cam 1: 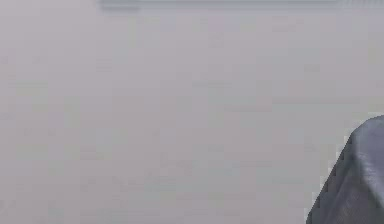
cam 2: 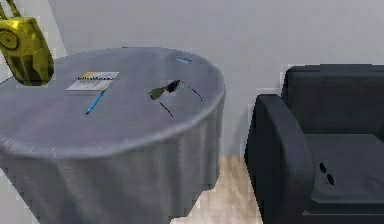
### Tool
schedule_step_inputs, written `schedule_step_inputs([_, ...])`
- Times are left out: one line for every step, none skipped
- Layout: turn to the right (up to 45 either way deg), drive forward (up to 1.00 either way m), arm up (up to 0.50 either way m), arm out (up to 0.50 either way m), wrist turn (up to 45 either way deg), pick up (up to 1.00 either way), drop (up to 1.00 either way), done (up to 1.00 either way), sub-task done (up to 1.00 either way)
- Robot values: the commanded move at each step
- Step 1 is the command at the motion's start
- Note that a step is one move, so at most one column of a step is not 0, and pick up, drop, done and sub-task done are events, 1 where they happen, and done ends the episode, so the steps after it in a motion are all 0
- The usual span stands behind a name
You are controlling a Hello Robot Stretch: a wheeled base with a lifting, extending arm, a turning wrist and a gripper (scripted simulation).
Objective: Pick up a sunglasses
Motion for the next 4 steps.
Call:
schedule_step_inputs([0.0, 0.0, 0.5, 0.0, 0.0, 0.0, 0.0, 0.0, 0.0])
schedule_step_inputs([0.0, 0.0, 0.38, 0.0, 0.0, 0.0, 0.0, 0.0, 0.0])
schedule_step_inputs([0.0, 0.0, 0.0, 0.26, 0.0, 0.0, 0.0, 0.0, 0.0])
schedule_step_inputs([0.0, 0.0, 0.0, 0.0, 45.0, 0.0, 0.0, 0.0, 0.0])
